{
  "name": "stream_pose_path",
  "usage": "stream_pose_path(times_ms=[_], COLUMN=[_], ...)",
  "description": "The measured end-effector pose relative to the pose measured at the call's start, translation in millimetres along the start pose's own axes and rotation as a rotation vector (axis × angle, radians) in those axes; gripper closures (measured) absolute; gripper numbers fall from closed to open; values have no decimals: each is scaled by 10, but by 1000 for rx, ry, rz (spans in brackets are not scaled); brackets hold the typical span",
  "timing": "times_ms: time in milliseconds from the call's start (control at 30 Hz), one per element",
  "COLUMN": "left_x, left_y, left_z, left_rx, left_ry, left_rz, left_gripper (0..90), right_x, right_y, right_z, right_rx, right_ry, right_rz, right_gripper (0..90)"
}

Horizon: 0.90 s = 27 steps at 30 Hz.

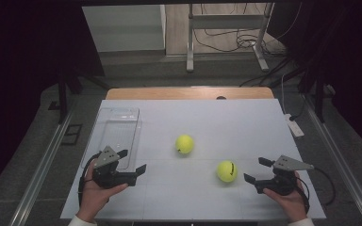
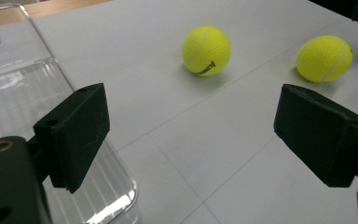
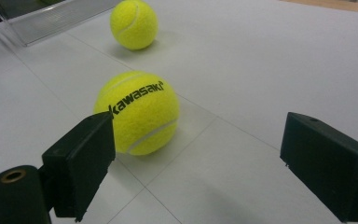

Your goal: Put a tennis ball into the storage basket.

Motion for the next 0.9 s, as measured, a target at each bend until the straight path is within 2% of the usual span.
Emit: stream_pose_path(times_ms=[133, 633, 900], left_x=[-45, -114, -164], left_y=[45, 142, 275], left_z=[50, 54, 165], left_rx=[15, 29, 77], left_ry=[10, 19, 60], left_rz=[1, -16, -48], left_gripper=[110, 104, 104], right_x=[-9, -39, -32], right_y=[12, 51, 25], right_z=[-2, 11, 11], right_rx=[-3, -4, 6], right_ry=[1, 3, 0], right_rz=[3, 10, 13], right_gripper=[109, 112, 114])
Point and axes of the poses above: each handheld gripper's, and its own axes: y roughly forward along the jaws, x roughly out of its underside, z roughly to its right, the point moved 9 cm from there along y, roughly forward along the jaws
